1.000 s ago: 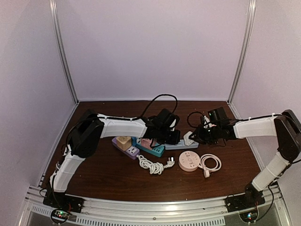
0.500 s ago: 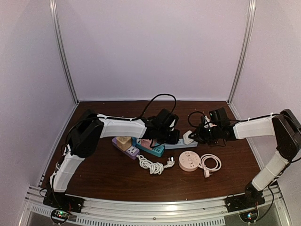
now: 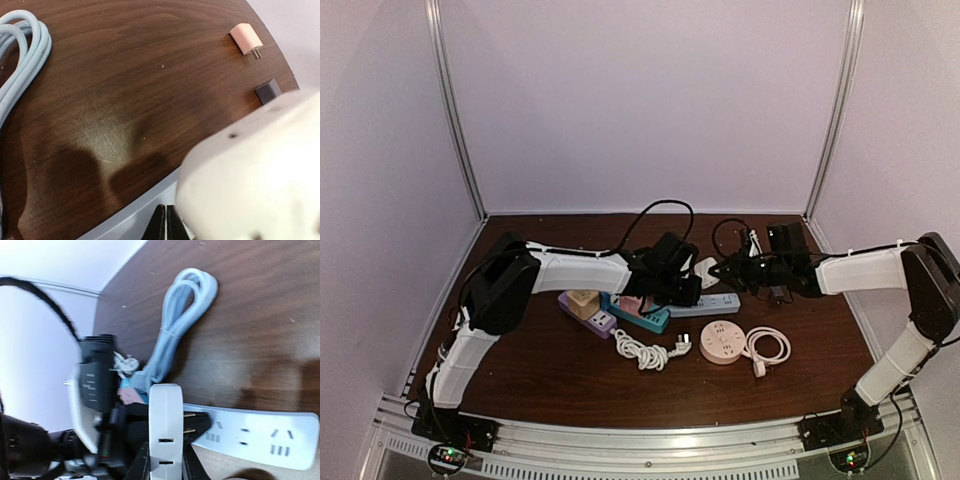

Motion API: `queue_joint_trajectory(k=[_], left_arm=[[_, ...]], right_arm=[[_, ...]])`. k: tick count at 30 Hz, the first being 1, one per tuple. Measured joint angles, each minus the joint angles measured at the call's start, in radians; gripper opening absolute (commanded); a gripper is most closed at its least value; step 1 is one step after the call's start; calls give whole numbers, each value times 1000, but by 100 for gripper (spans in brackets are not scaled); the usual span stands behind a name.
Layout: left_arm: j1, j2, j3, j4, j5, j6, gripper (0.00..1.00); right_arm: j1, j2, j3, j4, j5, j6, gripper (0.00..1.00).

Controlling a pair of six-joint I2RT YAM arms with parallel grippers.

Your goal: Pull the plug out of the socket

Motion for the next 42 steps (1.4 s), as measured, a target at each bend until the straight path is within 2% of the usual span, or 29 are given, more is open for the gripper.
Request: queue_joint_trajectory(k=[3, 6, 13, 19, 25, 36, 42], left_arm=[[-2, -1, -2, -2, -1, -3, 4], [-3, -2, -2, -2, -1, -5, 4], [-5, -2, 32, -47, -3, 14, 8], [-12, -2, 110, -203, -8, 67, 13], [-13, -44, 123, -309, -26, 113, 16], [1, -384, -116, -340, -95, 136, 20], [22, -463, -205, -350, -129, 155, 24]], right_arm=[[5, -18, 18, 67, -29, 5, 0], [-2, -23, 32, 54, -24, -5, 0], [-2, -24, 187, -192, 97, -134, 0], [-2, -14, 332, -404, 275, -261, 0], [-2, 76, 442, -568, 476, -363, 0], [-2, 276, 587, -771, 767, -488, 2], [-2, 352, 649, -820, 852, -515, 7]])
